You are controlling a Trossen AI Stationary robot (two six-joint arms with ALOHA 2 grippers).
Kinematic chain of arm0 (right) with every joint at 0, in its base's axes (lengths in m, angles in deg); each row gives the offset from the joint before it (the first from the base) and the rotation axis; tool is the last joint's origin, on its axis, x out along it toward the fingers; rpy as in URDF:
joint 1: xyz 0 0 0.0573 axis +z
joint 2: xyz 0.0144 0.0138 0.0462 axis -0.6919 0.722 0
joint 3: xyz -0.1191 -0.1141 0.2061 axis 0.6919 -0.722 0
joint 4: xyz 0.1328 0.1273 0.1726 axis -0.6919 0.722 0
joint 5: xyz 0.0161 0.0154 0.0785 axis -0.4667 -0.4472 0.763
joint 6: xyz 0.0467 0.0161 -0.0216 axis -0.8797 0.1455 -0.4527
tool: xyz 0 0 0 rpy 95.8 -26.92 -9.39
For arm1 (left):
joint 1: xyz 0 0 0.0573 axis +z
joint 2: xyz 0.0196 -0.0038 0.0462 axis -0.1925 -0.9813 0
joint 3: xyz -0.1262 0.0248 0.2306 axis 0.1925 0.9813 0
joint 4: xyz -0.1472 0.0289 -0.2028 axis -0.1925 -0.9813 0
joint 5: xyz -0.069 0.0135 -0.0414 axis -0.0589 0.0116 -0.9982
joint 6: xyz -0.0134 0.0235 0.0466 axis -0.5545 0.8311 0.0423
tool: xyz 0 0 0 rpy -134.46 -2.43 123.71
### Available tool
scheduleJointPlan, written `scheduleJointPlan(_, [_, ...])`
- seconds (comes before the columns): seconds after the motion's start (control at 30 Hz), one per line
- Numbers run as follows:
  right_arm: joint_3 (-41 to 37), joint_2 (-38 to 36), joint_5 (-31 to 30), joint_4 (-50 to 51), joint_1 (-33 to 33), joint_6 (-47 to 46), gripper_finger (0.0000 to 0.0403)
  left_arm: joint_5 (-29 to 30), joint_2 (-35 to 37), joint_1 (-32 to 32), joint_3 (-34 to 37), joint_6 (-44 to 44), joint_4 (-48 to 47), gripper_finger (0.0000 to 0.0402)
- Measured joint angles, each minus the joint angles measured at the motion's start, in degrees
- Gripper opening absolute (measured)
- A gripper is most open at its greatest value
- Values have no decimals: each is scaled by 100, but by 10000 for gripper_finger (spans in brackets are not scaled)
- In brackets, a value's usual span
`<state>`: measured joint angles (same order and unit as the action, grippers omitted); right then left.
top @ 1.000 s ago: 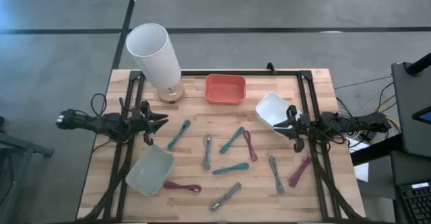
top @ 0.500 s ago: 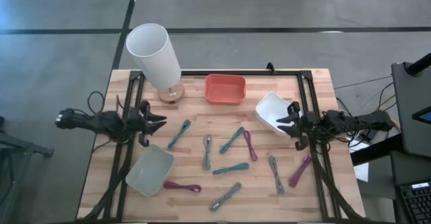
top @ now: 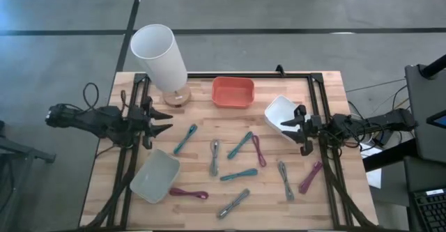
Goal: Pick & Place USB Port
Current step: Put the bottom left black and pink charger cable into the gray bin
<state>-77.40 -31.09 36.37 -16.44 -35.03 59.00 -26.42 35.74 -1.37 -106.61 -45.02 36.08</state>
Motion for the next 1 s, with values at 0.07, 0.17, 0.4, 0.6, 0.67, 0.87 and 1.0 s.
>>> scheduleJointPlan(0.07, [110, 198, 2, -6, 0, 2, 156, -143, -432, 0, -372, 141, -201, 176])
scheduleJointPlan(0.17, [319, 474, 1, 1, -2, 154, 158, -327, -1127, -12, -1008, 226, -730, 180])
scheduleJointPlan(0.4, [1097, 1169, 2, 213, -2, 361, 158, -514, -2707, -137, -2386, 17, -2212, 179])
scheduleJointPlan(0.6, [1872, 1963, -68, 1252, -2, 495, 158, -1273, -3717, -358, -2632, -524, -2211, 179])
scheduleJointPlan(0.67, [2063, 2268, -195, 1439, -2, 407, 158, -1481, -4056, -467, -2603, -757, -2285, 178])
scheduleJointPlan(0.87, [2396, 3126, -457, 1502, -4, 280, 158, -2079, -4776, -839, -2645, -1316, -1854, 177])
scheduleJointPlan(1.0, [2608, 3531, -457, 1498, -4, 306, 158, -2096, -5140, -1090, -2611, -1569, -1775, 177])
